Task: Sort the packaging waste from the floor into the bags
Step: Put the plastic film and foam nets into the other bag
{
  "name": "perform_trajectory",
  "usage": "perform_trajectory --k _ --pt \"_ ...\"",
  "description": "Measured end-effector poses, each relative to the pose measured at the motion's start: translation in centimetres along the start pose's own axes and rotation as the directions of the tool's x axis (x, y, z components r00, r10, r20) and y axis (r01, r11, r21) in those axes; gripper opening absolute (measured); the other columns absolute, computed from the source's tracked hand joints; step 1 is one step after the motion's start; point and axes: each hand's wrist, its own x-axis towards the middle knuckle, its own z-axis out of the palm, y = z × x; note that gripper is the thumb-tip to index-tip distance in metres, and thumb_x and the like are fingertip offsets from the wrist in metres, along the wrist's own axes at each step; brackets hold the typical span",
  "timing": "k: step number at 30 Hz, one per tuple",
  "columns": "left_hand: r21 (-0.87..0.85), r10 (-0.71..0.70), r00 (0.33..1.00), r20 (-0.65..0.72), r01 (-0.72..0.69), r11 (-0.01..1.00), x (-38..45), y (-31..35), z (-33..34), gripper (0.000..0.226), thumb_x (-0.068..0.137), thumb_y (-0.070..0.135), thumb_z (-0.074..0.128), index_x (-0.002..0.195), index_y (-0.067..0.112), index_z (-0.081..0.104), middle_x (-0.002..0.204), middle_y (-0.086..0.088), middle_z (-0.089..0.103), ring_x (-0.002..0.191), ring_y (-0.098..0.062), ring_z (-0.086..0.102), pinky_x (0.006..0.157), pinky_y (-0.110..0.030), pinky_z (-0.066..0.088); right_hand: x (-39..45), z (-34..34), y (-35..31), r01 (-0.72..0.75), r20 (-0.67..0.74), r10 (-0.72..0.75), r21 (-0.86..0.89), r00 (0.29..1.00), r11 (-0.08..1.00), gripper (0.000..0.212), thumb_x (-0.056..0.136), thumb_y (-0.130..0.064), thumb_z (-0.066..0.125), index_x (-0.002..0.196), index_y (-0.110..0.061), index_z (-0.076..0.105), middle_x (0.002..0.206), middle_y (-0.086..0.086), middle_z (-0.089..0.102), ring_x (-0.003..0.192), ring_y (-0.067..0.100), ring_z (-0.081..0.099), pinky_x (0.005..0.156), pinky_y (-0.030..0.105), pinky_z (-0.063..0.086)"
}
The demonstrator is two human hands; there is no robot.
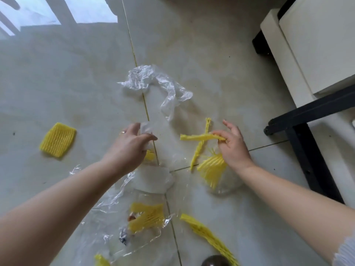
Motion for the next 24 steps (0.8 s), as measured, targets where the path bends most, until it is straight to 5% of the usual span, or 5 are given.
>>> perform_trajectory --k 3,9,17,20,24 --pt "0.078 0.031 0.993 0.115 -0.040 0.996 -1.2 -0.2 2.1 0.042 0.088 0.029 0.049 0.130 0.029 0.053 0.148 -0.013 0.030 0.144 -0.034 0.011 0.115 -0.043 0.019 -3.4 1.4 2.1 0.074 0.162 -0.034 -0.246 0.986 0.966 0.055 0.074 -0.037 0.032 0.122 -0.037 0.059 0.156 0.010 0.018 0.143 0.025 0.017 0.114 0.047 0.017" --pt "0.092 0.008 1.000 0.028 -0.011 0.996 -2.7 -0.9 2.5 0.053 0.080 0.006 0.061 0.129 0.023 0.053 0.141 -0.021 0.036 0.128 -0.043 0.037 0.098 -0.050 0.042 -9.2 -0.1 4.8 0.291 0.409 -0.069 -0.512 0.910 0.808 0.096 0.055 -0.095 0.014 0.140 -0.053 -0.001 0.154 -0.005 -0.021 0.143 0.011 -0.014 0.114 0.054 0.006" --pt "0.190 -0.144 0.987 -0.066 0.155 0.970 -3.0 -1.8 2.3 0.029 0.085 0.017 0.058 0.113 0.026 0.059 0.102 -0.016 0.051 0.101 -0.039 0.051 0.089 -0.040 0.038 -15.1 0.1 6.7 0.424 0.446 -0.136 -0.649 0.885 0.632 0.108 0.041 -0.049 0.085 0.136 -0.033 0.037 0.145 0.016 0.031 0.117 0.035 0.056 0.078 0.041 0.055" --pt "0.162 -0.137 0.988 -0.071 0.147 0.976 -3.6 -1.6 2.0 0.029 0.081 0.009 0.061 0.108 0.019 0.063 0.102 -0.020 0.049 0.104 -0.041 0.046 0.084 -0.042 0.041 -14.7 0.5 6.8 0.461 0.432 -0.225 -0.581 0.873 0.671 0.091 0.048 -0.015 0.082 0.127 -0.036 0.044 0.136 0.012 0.034 0.103 0.036 0.062 0.059 0.039 0.057" --pt "0.134 -0.178 0.976 -0.128 0.195 0.972 -4.3 -2.2 1.0 0.023 0.080 0.005 0.061 0.102 0.010 0.065 0.106 -0.024 0.049 0.104 -0.043 0.044 0.081 -0.045 0.042 -14.3 0.9 6.5 0.505 0.560 -0.212 -0.441 0.801 0.742 0.050 0.068 -0.011 0.071 0.109 -0.033 0.053 0.119 0.006 0.047 0.091 0.030 0.063 0.051 0.031 0.045"
